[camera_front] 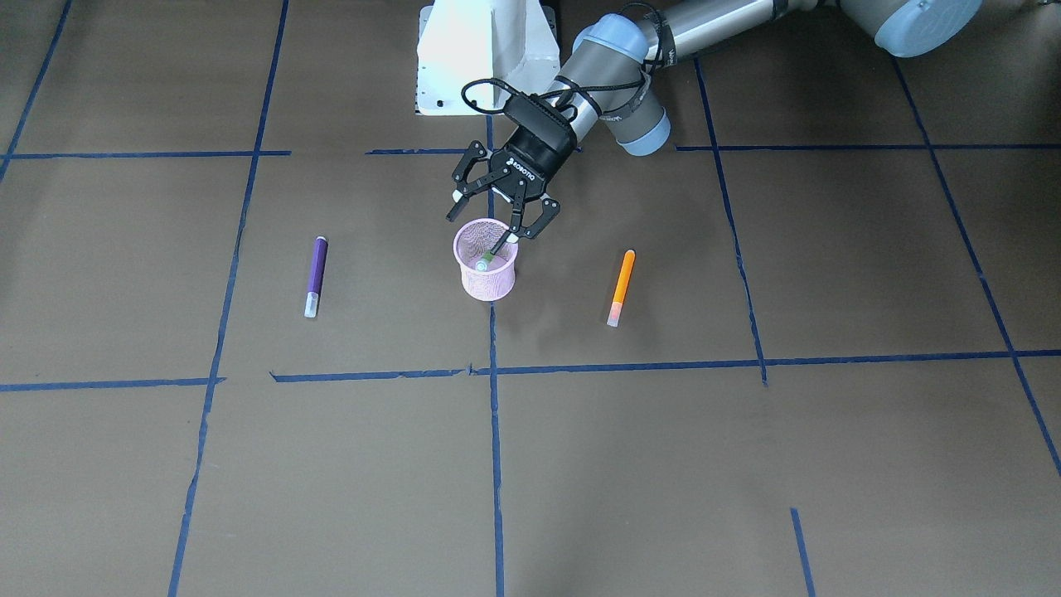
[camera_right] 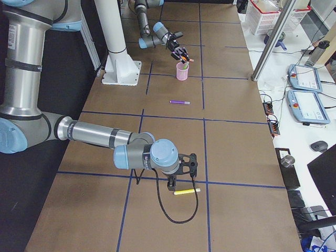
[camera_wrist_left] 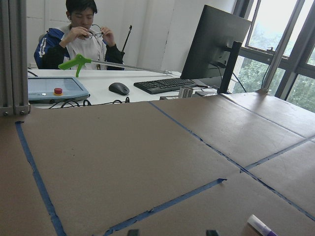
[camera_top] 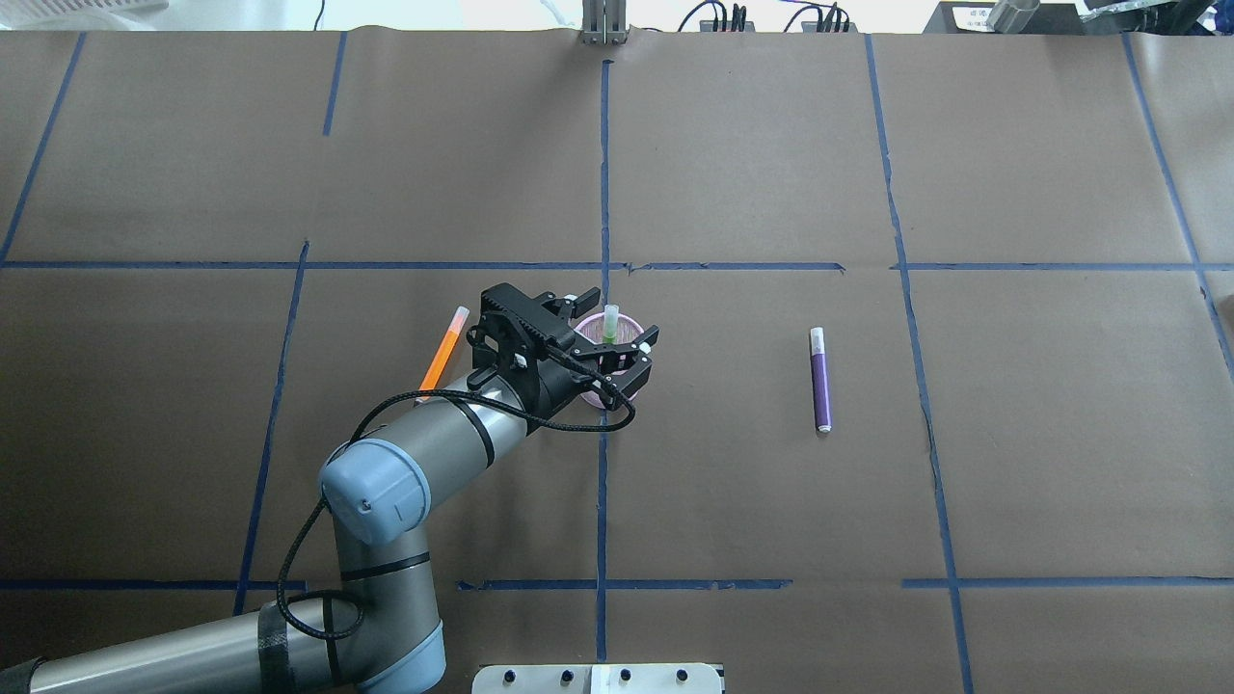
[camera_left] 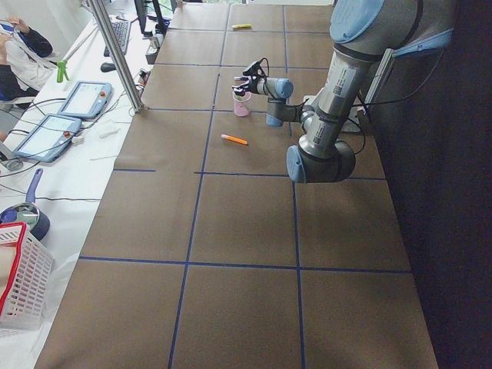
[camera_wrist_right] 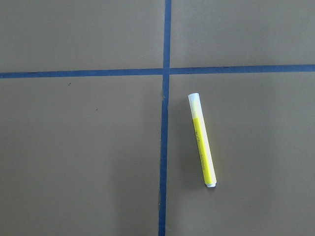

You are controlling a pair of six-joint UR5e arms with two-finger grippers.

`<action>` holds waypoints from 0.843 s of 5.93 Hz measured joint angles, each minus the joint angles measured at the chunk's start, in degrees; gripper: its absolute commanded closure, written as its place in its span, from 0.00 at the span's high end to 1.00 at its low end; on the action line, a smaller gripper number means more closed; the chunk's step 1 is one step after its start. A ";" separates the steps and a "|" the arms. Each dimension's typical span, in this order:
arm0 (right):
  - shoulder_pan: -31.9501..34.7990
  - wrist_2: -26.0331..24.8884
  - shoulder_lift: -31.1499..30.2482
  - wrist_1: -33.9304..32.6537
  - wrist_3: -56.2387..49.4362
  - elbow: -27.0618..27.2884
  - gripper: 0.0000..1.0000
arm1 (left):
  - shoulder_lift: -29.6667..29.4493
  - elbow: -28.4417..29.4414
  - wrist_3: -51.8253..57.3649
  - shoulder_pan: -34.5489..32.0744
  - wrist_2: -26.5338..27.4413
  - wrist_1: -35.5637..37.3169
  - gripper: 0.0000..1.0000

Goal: Collect pens into pen holder

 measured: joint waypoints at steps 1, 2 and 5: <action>0.00 0.02 0.00 -0.07 0.11 -0.15 1.00 | 0.04 -1.52 0.22 -0.54 -1.17 0.59 1.00; -0.23 0.06 0.13 -0.12 0.15 -0.35 1.00 | 0.19 -3.93 0.33 -2.55 -4.64 4.40 1.00; -3.15 -2.43 2.05 4.61 -0.17 -6.98 1.00 | 2.20 -11.36 -0.25 -11.74 -16.22 20.87 1.00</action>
